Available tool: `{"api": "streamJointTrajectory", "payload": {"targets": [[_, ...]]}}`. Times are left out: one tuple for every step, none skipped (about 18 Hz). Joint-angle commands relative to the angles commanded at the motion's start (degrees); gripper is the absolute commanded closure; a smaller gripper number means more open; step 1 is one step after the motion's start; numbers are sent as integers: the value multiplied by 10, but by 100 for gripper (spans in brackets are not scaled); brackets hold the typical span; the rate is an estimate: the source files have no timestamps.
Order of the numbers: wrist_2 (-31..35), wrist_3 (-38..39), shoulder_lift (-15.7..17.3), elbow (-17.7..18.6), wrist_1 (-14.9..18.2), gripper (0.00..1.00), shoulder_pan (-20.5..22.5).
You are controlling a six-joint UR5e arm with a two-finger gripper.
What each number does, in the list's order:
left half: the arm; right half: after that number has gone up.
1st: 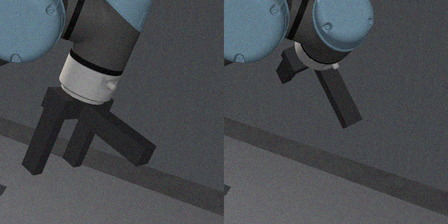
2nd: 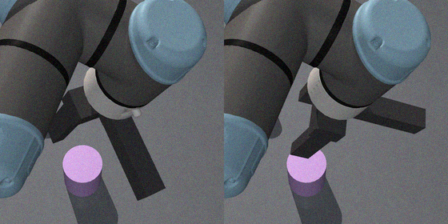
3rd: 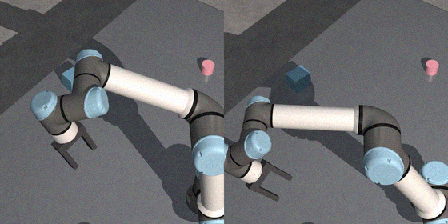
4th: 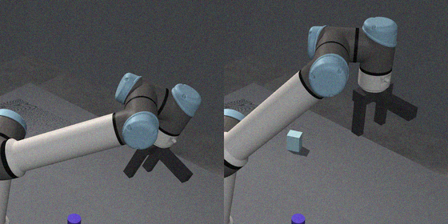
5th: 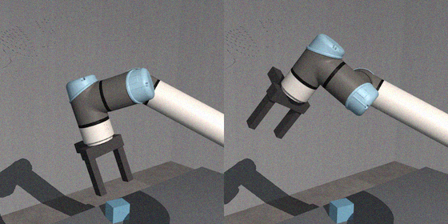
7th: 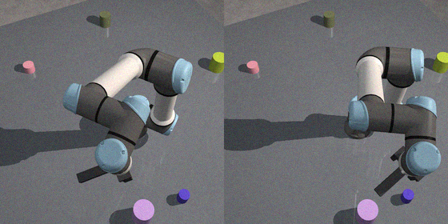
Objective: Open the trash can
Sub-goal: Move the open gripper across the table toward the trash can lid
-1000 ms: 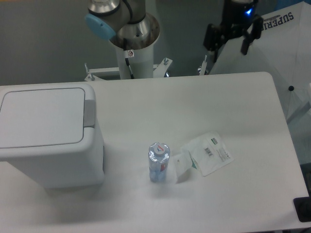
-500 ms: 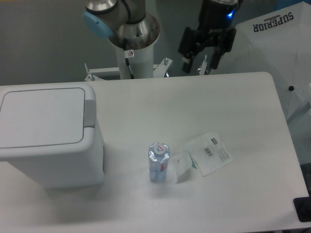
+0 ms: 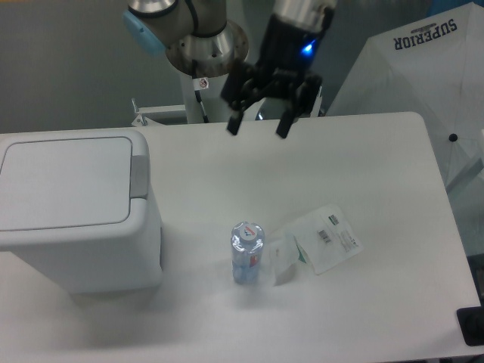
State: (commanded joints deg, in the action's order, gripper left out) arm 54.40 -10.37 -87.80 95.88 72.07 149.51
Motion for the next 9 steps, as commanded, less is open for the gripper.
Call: {"api": "streamJointTrajectory", "payload": {"targets": [[-1, -2, 0, 0, 0, 0, -4], [-2, -2, -1, -1, 0, 0, -8], [-3, -2, -2, 0, 0, 0, -9], [-3, -2, -3, 2, 0, 0, -13], [-3, -2, -4, 4, 0, 0, -20], [-3, -3, -8, 4, 0, 0, -25], [-3, -3, -11, 4, -1, 0, -31], [-3, -3, -17, 4, -1, 0, -38], [-1, -3, -24, 4, -2, 0, -47]]}}
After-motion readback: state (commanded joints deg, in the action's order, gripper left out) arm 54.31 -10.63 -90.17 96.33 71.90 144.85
